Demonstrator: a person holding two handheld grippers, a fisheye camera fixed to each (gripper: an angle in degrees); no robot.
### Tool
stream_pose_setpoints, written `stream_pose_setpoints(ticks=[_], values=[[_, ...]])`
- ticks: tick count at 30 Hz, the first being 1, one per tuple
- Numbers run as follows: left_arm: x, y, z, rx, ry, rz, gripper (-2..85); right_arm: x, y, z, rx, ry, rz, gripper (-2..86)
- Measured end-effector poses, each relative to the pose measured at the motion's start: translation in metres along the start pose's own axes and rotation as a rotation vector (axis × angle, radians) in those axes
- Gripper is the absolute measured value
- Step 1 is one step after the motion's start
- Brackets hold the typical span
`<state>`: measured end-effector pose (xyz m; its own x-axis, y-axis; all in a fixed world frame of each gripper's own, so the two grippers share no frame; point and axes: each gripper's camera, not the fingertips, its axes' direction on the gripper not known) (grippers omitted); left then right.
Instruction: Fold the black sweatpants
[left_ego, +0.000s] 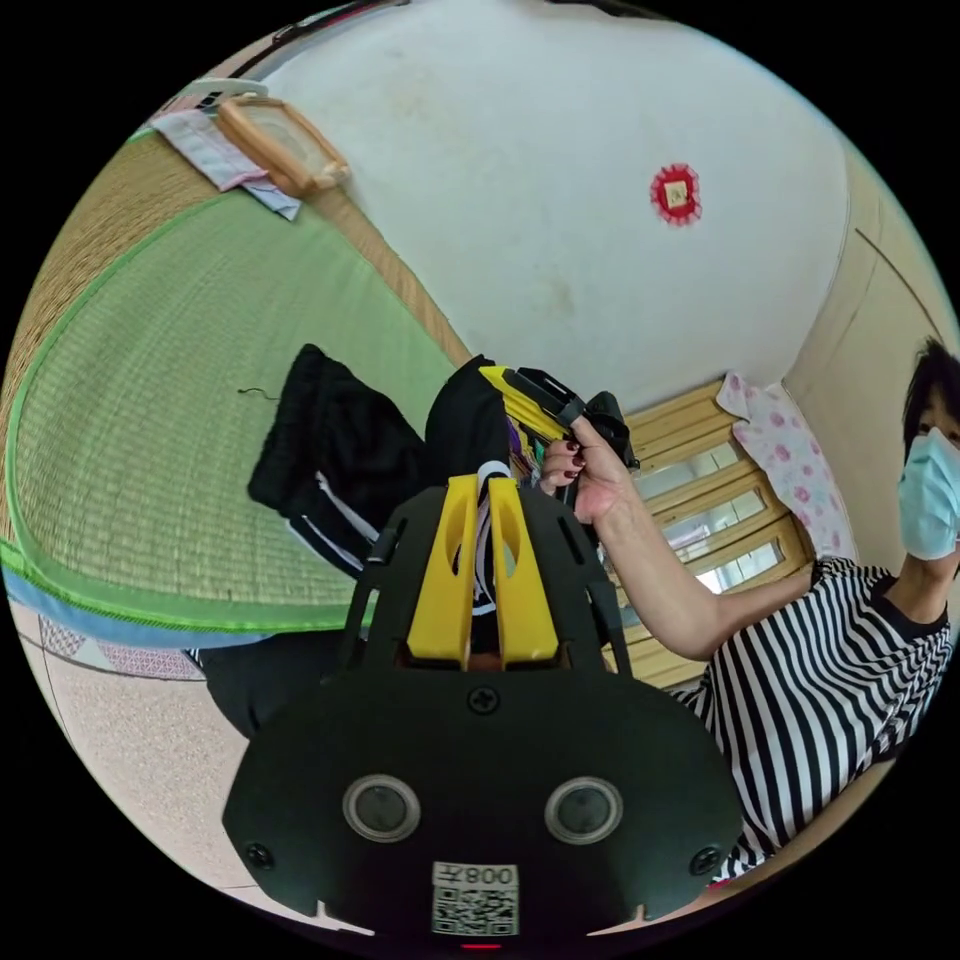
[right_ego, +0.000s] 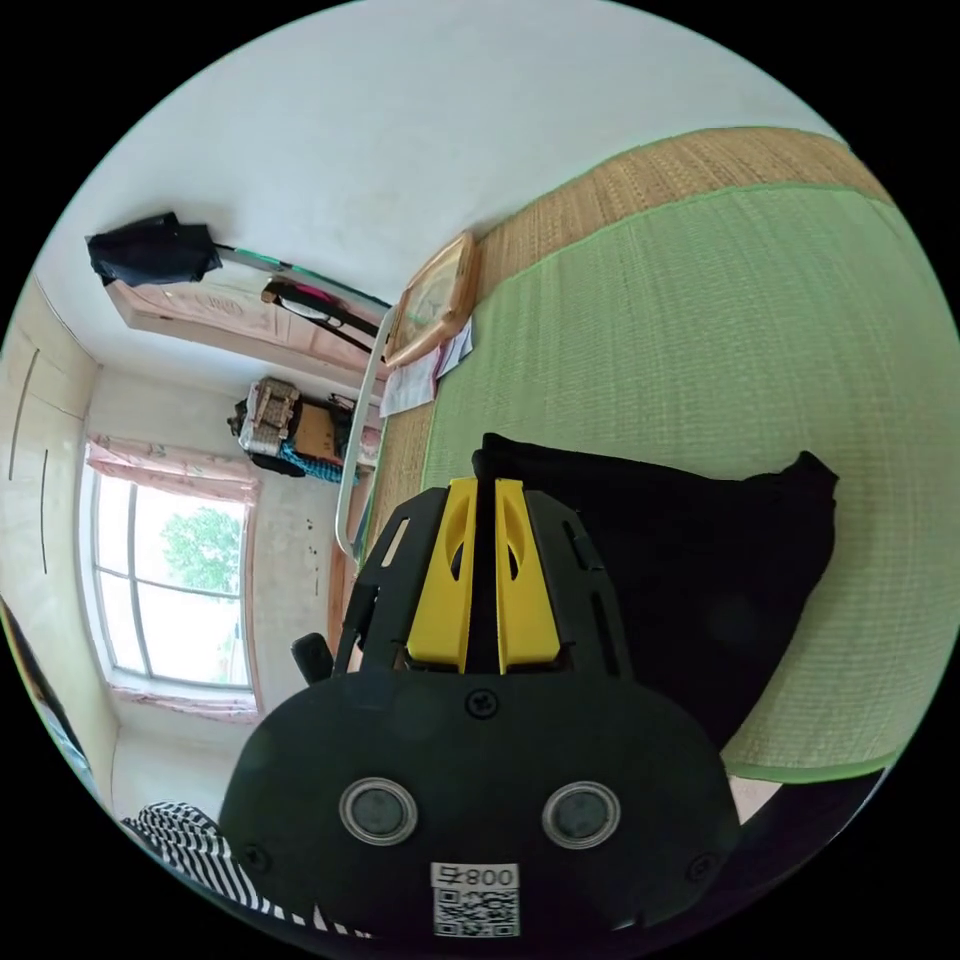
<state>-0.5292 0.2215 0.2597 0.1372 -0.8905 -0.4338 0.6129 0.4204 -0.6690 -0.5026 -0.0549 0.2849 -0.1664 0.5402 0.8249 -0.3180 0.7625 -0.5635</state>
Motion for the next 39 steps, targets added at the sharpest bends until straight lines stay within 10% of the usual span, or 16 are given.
stream_pose_setpoints(ticks=[39], values=[[-0.17,0.024,-0.123,0.194,-0.107,-0.124,0.3,-0.216,-0.079,0.245,-0.355,-0.108,-0.281,2.2]])
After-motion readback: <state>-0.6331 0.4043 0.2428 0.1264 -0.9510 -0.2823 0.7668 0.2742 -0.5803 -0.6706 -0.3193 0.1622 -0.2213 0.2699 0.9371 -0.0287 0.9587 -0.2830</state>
